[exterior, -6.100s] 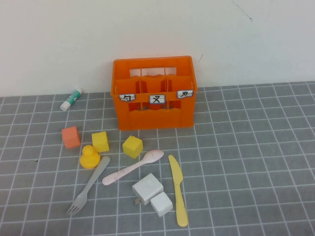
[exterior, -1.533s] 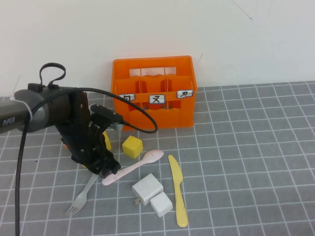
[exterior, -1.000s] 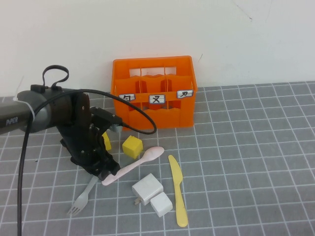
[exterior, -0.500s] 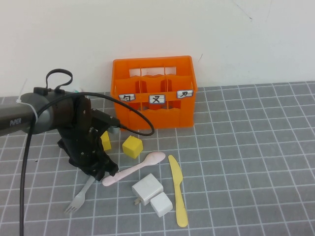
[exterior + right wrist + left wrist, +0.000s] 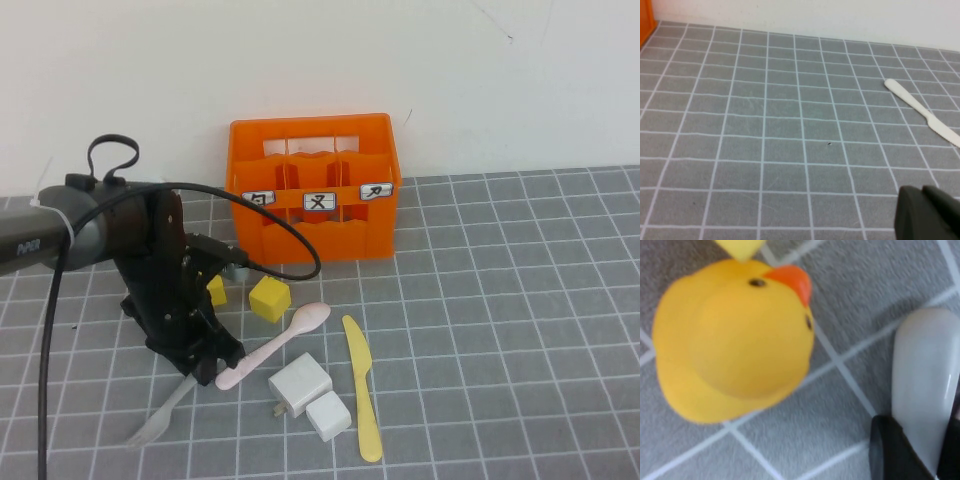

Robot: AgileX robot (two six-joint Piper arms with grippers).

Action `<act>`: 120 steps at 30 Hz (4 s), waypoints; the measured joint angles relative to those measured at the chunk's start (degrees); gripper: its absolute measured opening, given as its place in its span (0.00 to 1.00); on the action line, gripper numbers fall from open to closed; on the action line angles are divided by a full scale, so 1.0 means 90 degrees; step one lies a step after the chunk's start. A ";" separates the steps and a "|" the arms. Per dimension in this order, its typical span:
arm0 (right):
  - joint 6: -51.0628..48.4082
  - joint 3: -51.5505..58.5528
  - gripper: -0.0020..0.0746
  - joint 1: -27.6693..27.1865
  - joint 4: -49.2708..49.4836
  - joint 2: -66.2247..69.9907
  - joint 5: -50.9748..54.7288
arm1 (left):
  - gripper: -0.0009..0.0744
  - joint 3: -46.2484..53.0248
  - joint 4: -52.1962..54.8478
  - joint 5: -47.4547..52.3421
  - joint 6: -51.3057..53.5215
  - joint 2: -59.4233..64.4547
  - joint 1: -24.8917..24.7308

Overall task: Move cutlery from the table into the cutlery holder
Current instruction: Pick up the fork, then place the fork on the box

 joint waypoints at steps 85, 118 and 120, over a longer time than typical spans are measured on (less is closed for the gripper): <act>0.0000 0.0000 0.02 0.0000 0.0000 0.0000 0.0000 | 0.22 0.2105 0.0935 -1.0736 -0.2257 -0.2517 -0.0869; 0.0000 0.0000 0.02 0.0000 0.0000 0.0000 0.0000 | 0.22 0.0172 0.0756 -1.0935 -0.2763 0.0244 -0.0886; 0.0000 0.0000 0.02 0.0000 0.0000 0.0000 0.0000 | 0.22 0.0102 0.0740 -1.0770 -0.2584 0.0310 -0.0886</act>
